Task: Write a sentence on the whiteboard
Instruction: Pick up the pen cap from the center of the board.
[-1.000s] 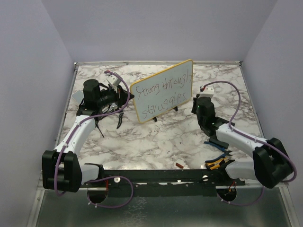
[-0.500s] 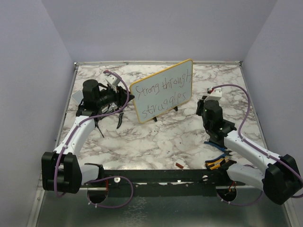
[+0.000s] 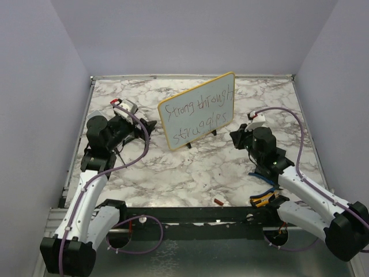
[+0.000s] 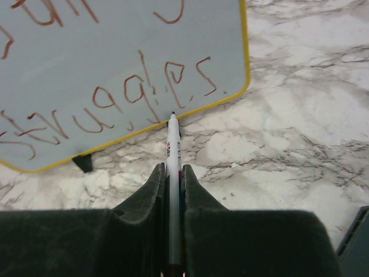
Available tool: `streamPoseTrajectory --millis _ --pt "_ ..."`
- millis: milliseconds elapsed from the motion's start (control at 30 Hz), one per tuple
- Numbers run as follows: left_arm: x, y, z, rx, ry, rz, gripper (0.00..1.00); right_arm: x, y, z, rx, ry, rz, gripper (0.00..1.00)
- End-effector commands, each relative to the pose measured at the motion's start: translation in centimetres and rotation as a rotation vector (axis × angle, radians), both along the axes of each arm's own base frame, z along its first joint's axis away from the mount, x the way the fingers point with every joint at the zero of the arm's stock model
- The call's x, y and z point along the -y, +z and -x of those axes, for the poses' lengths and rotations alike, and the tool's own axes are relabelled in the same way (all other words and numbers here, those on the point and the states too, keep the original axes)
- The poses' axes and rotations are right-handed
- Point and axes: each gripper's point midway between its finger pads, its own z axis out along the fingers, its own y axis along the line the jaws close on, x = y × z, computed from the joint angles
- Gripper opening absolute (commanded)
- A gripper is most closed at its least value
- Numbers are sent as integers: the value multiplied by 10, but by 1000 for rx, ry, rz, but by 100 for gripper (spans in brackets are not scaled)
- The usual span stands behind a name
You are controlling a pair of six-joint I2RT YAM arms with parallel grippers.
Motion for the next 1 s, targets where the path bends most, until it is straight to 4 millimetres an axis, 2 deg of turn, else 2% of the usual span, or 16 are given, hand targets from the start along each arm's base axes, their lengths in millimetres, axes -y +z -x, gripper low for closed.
streamPoseTrajectory --millis 0,100,200,333,500,633,733,800,867,967 --pt "-1 -8 16 -28 48 -29 90 -25 -6 31 -63 192 -65 1" --pt "15 -3 31 -53 -8 -31 87 -33 -2 47 -81 267 -98 1" --pt "41 5 50 -76 -108 -11 86 -34 -8 58 -130 288 -110 1" --pt "84 -7 76 -159 -285 4 86 -35 -15 67 -166 293 -139 1" --pt "131 -20 111 -179 -410 -44 86 -31 -8 71 -166 259 -181 1" --pt "173 -49 151 -206 -538 -104 85 -27 4 75 -126 245 -210 0" --pt "195 -81 176 -220 -607 -146 85 -20 4 75 -114 218 -195 1" --pt "207 -100 184 -241 -626 -123 86 -17 2 75 -122 206 -180 1" --pt "219 -111 193 -260 -657 -110 86 -16 1 76 -128 206 -172 0" --pt "229 -130 194 -276 -658 -68 86 -17 3 79 -121 230 -163 1"
